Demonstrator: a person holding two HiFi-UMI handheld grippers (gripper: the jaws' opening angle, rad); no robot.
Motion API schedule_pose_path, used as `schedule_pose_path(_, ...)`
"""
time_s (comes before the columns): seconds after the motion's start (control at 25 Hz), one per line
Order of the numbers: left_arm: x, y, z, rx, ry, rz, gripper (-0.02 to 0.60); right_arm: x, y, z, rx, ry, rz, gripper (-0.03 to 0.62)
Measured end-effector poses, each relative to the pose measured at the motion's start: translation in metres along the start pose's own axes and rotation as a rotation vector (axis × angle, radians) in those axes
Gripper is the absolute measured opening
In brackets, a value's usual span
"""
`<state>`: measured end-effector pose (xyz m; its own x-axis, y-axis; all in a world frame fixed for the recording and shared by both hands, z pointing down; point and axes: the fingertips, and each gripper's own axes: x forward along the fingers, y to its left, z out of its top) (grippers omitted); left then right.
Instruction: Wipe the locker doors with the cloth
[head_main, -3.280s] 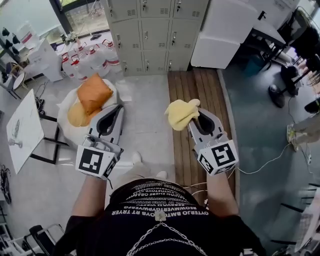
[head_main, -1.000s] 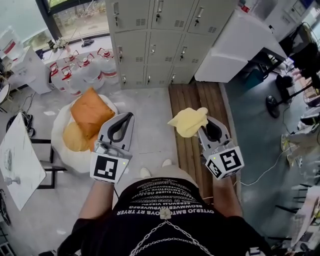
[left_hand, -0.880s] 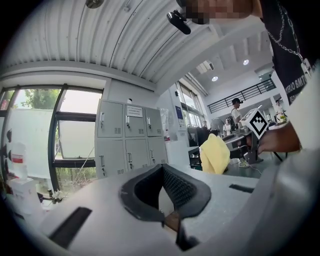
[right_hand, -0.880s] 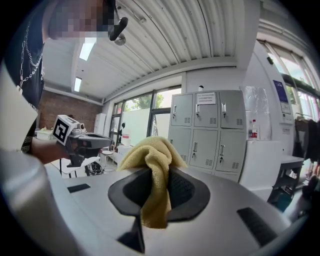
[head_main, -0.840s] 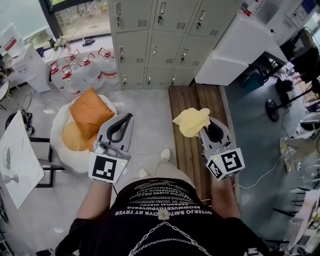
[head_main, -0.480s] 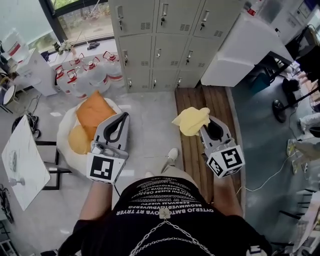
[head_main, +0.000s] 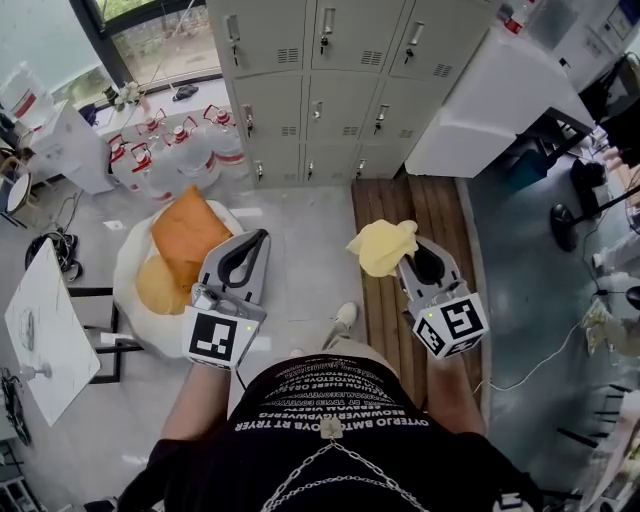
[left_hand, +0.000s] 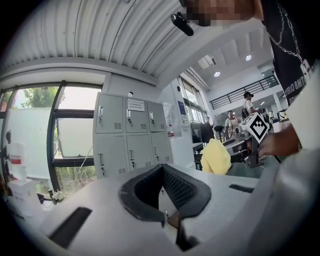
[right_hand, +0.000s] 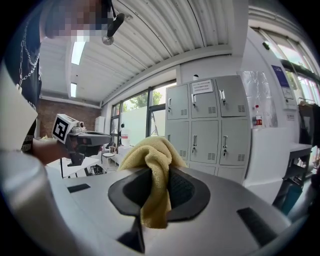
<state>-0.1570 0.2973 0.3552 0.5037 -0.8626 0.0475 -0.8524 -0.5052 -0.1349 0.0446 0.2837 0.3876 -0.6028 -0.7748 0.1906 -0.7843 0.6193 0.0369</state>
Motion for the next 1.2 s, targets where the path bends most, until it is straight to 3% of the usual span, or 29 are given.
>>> schedule_pose_path(0.28,0.041,0.007,-0.005,-0.011,0.015,-0.013,0.003,0.024,-0.035,0.000,0.008,0.021,-0.008,0.067)
schedule_pose_path(0.68,0.089,0.018,0.002,-0.003,0.027,0.034,0.003,0.048,-0.081,0.009,-0.002,0.005,0.009,0.067)
schedule_pose_path(1.2,0.169,0.002,0.014,-0.018,0.003,0.058,0.003,0.073,-0.157,0.003,0.006,0.001,0.064,0.067)
